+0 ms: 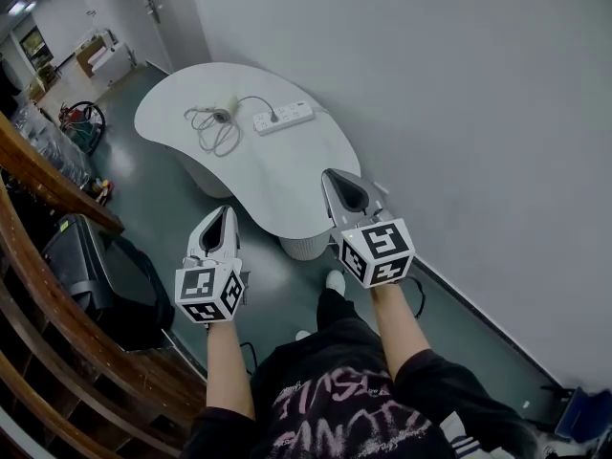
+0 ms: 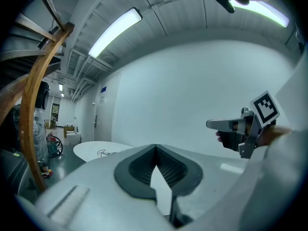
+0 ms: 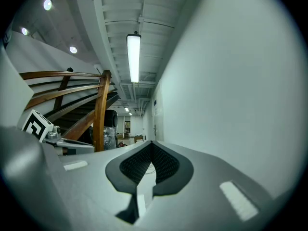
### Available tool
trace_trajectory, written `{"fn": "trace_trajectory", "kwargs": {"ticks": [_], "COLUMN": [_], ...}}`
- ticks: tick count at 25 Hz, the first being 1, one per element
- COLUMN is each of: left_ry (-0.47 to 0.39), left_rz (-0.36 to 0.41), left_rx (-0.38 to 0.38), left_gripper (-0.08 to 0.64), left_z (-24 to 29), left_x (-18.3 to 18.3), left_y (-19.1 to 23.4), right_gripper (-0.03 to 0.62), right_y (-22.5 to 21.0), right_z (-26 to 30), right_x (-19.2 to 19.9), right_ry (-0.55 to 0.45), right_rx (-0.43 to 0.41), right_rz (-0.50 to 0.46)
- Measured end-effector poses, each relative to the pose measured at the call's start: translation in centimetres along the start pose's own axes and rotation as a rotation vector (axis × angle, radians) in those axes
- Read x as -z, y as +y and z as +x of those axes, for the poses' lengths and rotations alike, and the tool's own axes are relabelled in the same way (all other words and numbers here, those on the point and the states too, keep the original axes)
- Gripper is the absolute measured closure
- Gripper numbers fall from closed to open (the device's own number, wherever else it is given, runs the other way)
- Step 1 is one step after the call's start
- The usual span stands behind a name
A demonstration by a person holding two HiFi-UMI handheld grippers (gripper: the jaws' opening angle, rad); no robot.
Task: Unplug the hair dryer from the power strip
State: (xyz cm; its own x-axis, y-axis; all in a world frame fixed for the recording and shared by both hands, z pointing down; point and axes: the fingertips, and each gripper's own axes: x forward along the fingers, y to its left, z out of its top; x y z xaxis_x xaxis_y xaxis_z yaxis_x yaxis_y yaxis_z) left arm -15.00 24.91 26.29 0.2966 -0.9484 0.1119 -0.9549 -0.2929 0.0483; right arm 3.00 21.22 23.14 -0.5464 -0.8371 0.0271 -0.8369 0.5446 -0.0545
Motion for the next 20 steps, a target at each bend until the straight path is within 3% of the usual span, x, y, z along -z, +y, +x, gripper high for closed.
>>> {"fn": "trace_trajectory", "kwargs": {"ticks": [4,12,20], "left_ry": [-0.009,-0.006,0.01], "left_rz": [0.012,0.029,-0.004], "left_rx": [0.003,0.027,0.031], "left_gripper": [0.56,0.56,0.56], "left_z": [0.4,2.4,5.3], "left_x": [0.0,-0.3,0.3], "left_y": [0.5,0.9,1.5], "right_gripper": [0.571,0.572,0.571], "right_y": [-0.5,-1.4,-3.4], "right_z": [0.4,2.2,4.2], "right_x": [0.1,0.0,1.0], "right_ry": [-0.019,-0.039,-0.008], "right_rx": [-0.001,0.007,0.022], "right_rz": [0.036,0.004,0.044]}}
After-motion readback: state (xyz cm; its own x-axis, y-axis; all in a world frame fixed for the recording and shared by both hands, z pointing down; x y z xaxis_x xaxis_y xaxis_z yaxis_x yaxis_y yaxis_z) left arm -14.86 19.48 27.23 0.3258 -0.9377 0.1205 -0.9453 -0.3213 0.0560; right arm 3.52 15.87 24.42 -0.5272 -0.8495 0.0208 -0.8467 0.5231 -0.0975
